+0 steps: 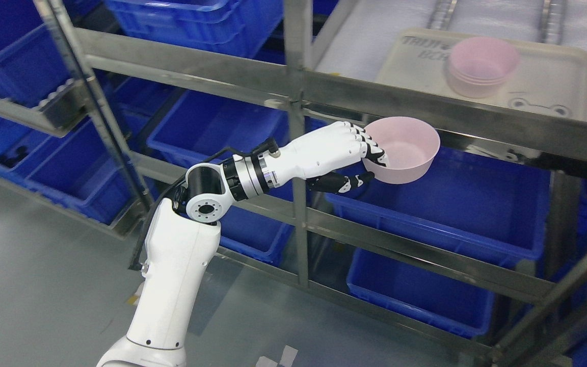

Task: Stack pink IKEA bowl on shelf middle layer
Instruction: 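Move the held bowl over the pink bowl on the frog tray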

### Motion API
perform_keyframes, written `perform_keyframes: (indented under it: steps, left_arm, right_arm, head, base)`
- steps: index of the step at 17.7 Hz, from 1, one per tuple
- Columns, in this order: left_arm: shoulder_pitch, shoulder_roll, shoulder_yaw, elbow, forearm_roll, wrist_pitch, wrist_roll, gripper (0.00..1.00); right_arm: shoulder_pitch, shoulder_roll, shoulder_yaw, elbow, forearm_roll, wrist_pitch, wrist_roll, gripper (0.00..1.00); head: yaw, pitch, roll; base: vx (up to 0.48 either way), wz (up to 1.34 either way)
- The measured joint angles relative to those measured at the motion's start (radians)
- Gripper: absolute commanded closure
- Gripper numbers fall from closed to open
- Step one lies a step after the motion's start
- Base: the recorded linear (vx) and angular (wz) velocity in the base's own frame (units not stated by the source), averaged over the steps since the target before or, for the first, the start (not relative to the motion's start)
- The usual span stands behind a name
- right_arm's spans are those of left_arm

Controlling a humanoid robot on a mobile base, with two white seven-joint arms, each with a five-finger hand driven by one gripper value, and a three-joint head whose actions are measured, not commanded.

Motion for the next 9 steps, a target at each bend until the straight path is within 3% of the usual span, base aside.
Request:
perform_keyframes:
  steps: [5,9]
  left_arm:
    - [-0.146,0.000,0.015,0.003,-0.001,0.000,0.007,0.97]
    - [-0.227,0.055,0.054,0.008,-0.025,0.000,-0.025,0.97]
  right_arm:
    - [0.000,0.000,0.000,0.000,0.000,0.000,0.000,0.00]
    - [0.000,0.000,0.000,0.000,0.000,0.000,0.000,0.00]
  head:
    - [0.0000,0.000,0.000]
    - [0.0000,0.000,0.000]
  base:
    - [0.077,-0.78]
    - [0.091,-0.43]
